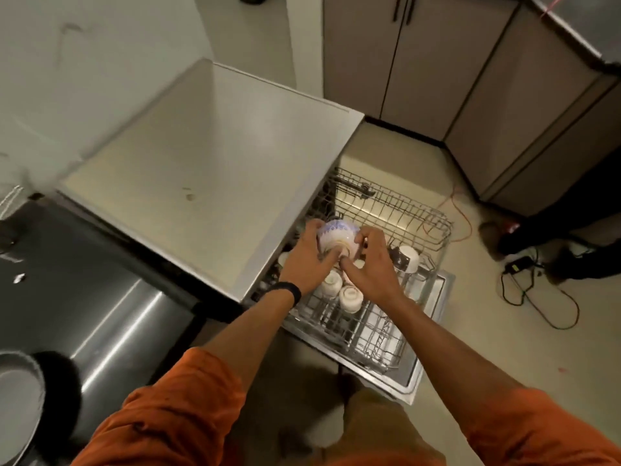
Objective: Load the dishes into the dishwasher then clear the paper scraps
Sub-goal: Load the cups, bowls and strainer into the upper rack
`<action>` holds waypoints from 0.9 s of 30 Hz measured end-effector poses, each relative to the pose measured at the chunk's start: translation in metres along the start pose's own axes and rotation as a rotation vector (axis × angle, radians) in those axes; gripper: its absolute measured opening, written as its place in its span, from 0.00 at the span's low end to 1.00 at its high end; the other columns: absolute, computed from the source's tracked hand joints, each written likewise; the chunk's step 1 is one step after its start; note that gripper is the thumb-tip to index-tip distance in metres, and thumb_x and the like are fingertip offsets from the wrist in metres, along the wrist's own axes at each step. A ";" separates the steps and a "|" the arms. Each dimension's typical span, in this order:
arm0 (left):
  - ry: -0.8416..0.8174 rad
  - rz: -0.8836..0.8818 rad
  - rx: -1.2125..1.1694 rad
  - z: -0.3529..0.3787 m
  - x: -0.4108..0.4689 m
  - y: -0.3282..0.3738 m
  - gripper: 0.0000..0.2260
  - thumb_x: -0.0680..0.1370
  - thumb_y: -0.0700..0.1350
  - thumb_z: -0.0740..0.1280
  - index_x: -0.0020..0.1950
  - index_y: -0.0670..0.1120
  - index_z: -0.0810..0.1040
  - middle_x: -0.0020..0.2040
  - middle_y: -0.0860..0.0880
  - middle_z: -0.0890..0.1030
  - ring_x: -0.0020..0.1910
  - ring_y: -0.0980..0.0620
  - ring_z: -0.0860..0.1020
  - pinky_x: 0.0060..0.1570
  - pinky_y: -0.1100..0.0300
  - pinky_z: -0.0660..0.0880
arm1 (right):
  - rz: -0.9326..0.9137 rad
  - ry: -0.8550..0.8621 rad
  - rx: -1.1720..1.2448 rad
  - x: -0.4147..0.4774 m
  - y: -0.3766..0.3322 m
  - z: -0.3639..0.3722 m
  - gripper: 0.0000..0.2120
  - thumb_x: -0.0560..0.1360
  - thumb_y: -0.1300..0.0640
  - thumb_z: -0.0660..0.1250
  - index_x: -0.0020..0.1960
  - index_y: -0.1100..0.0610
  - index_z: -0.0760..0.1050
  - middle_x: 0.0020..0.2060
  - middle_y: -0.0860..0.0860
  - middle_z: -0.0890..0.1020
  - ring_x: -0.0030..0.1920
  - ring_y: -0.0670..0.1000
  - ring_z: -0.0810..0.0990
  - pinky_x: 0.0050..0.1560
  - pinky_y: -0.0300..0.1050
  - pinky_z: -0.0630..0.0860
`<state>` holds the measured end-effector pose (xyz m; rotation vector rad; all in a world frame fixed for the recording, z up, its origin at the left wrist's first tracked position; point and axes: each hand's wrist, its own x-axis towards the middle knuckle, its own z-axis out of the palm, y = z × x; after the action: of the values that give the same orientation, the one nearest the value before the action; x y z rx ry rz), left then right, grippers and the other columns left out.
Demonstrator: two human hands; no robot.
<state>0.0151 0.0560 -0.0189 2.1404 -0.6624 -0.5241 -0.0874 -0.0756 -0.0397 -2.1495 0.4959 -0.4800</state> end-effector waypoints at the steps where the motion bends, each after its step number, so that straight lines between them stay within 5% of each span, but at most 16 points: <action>1: 0.002 -0.044 -0.007 0.012 0.015 -0.001 0.21 0.79 0.53 0.68 0.68 0.53 0.63 0.58 0.51 0.79 0.49 0.53 0.79 0.44 0.66 0.75 | 0.031 0.023 0.012 0.009 0.014 0.002 0.18 0.74 0.59 0.72 0.57 0.56 0.67 0.54 0.50 0.69 0.50 0.42 0.71 0.45 0.43 0.75; 4: 0.017 -0.156 0.006 0.044 0.061 -0.010 0.15 0.80 0.53 0.67 0.61 0.51 0.65 0.53 0.50 0.79 0.46 0.49 0.79 0.42 0.57 0.75 | 0.150 0.056 0.019 0.035 0.051 0.008 0.16 0.77 0.57 0.71 0.61 0.55 0.68 0.58 0.50 0.68 0.55 0.32 0.68 0.47 0.38 0.74; 7: 0.016 -0.244 0.021 0.073 0.106 -0.025 0.13 0.81 0.52 0.66 0.61 0.49 0.68 0.57 0.46 0.77 0.51 0.44 0.79 0.47 0.53 0.74 | 0.209 0.022 0.062 0.059 0.089 0.025 0.13 0.81 0.55 0.66 0.64 0.54 0.69 0.60 0.50 0.66 0.54 0.28 0.69 0.48 0.44 0.79; 11: -0.005 -0.369 0.054 0.110 0.167 -0.050 0.18 0.83 0.47 0.62 0.74 0.49 0.68 0.72 0.43 0.67 0.64 0.41 0.74 0.61 0.51 0.72 | 0.294 -0.095 0.095 0.093 0.147 0.058 0.17 0.80 0.53 0.66 0.68 0.50 0.70 0.66 0.51 0.65 0.48 0.39 0.77 0.50 0.49 0.82; 15: -0.009 -0.420 0.062 0.141 0.210 -0.095 0.23 0.83 0.46 0.62 0.78 0.50 0.64 0.75 0.44 0.68 0.70 0.43 0.71 0.66 0.51 0.70 | 0.379 -0.222 0.094 0.120 0.196 0.095 0.24 0.77 0.55 0.69 0.71 0.51 0.67 0.70 0.53 0.65 0.61 0.53 0.76 0.57 0.52 0.79; 22: -0.066 -0.460 0.104 0.166 0.231 -0.159 0.23 0.82 0.42 0.62 0.77 0.53 0.67 0.74 0.47 0.71 0.70 0.45 0.72 0.68 0.49 0.71 | 0.481 -0.340 0.015 0.135 0.231 0.144 0.27 0.79 0.55 0.68 0.75 0.52 0.65 0.72 0.56 0.70 0.67 0.59 0.75 0.61 0.57 0.77; 27: -0.127 -0.453 0.042 0.173 0.236 -0.170 0.25 0.82 0.38 0.61 0.79 0.50 0.66 0.75 0.46 0.70 0.70 0.46 0.72 0.67 0.55 0.70 | 0.570 -0.401 -0.061 0.147 0.231 0.150 0.30 0.81 0.54 0.65 0.80 0.54 0.59 0.79 0.57 0.58 0.74 0.61 0.68 0.66 0.57 0.74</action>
<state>0.1468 -0.1005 -0.2888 2.3178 -0.2501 -0.9004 0.0716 -0.1790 -0.2877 -1.9701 0.8540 0.2786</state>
